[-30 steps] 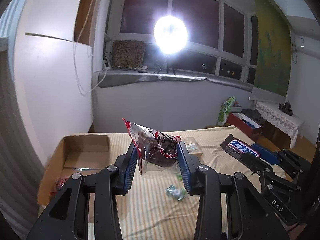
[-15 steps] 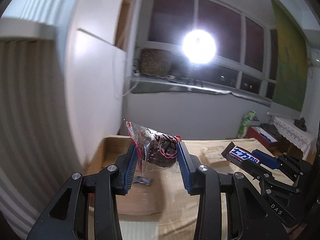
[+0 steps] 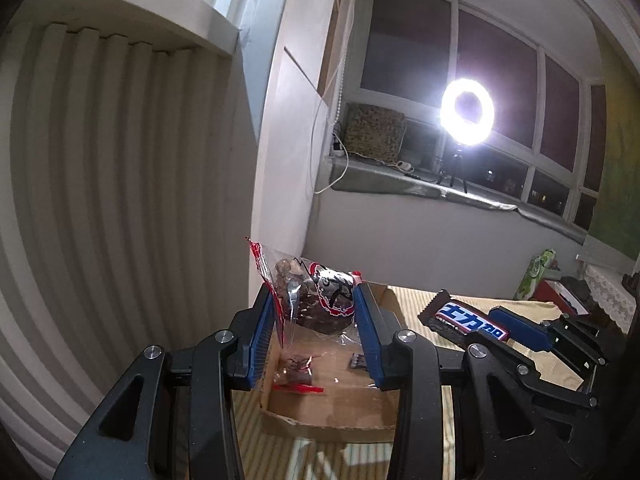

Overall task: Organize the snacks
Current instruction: 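Carry both held snacks into the cardboard box and open both tools, then move both tools back toward the remaining snacks on the bed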

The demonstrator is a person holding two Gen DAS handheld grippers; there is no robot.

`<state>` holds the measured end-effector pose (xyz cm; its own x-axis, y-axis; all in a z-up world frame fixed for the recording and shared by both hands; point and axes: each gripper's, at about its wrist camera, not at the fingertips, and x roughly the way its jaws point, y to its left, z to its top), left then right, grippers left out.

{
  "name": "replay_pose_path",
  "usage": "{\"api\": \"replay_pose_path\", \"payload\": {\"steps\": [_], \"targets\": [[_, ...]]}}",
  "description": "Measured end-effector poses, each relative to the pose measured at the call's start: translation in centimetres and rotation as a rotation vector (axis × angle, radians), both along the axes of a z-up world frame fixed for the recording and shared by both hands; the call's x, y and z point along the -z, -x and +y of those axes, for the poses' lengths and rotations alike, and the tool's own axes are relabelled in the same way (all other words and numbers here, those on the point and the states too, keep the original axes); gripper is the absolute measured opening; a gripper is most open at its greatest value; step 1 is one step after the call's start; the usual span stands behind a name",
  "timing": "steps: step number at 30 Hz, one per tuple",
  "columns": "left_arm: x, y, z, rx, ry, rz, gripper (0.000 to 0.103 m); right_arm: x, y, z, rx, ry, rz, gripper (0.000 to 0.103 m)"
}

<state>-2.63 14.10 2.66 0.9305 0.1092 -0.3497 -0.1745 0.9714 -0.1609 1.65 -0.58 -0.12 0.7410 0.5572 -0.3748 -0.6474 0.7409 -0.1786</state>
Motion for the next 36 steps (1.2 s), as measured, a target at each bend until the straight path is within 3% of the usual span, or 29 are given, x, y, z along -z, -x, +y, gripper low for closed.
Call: {"api": "replay_pose_path", "payload": {"steps": [15, 18, 20, 21, 22, 27, 36], "targets": [[4.6, -6.4, 0.3, 0.031, 0.017, 0.148, 0.038, 5.5, -7.8, 2.4, -0.025, 0.013, 0.16, 0.03], [5.8, -7.9, 0.2, 0.043, 0.019, 0.187, 0.039, 7.1, -9.2, 3.1, -0.03, 0.036, 0.206, 0.046], [6.6, -8.8, 0.3, 0.035, 0.016, 0.211, 0.057, 7.7, -9.4, 3.1, -0.034, 0.031, 0.218, 0.049], [6.5, -8.9, 0.4, 0.026, 0.016, 0.21, 0.077, 7.8, -9.5, 3.0, -0.026, 0.029, 0.214, 0.049], [6.6, -8.7, 0.7, 0.013, 0.02, 0.2, 0.083, 7.8, -9.7, 2.7, -0.017, 0.026, 0.212, 0.049], [6.4, -8.0, 2.0, -0.023, 0.041, 0.197, 0.083, 7.6, -10.2, 2.3, 0.007, 0.018, 0.207, 0.049], [5.3, -5.9, 3.1, -0.072, 0.05, 0.169, 0.083, 6.1, -7.7, 2.4, -0.01, 0.009, 0.172, 0.049]]}}
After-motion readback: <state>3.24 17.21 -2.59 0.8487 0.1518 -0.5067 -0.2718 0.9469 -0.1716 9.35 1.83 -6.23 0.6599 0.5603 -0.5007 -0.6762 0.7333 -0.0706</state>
